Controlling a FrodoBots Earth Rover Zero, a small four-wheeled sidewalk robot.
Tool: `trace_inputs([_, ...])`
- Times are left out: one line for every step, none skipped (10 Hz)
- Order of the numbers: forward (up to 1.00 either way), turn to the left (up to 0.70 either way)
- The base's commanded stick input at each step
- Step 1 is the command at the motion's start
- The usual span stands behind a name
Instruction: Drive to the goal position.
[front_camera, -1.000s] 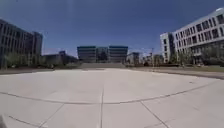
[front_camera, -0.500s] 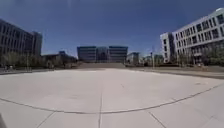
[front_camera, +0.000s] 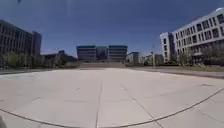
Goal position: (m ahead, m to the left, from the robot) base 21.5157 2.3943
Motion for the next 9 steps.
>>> trace_inputs([0.70, 0.00])
trace_inputs([0.70, 0.00])
trace_inputs([0.70, 0.00])
trace_inputs([0.70, 0.00])
trace_inputs([0.70, 0.00])
trace_inputs([0.70, 0.00])
trace_inputs([0.70, 0.00])
trace_inputs([0.70, 0.00])
trace_inputs([0.70, 0.00])
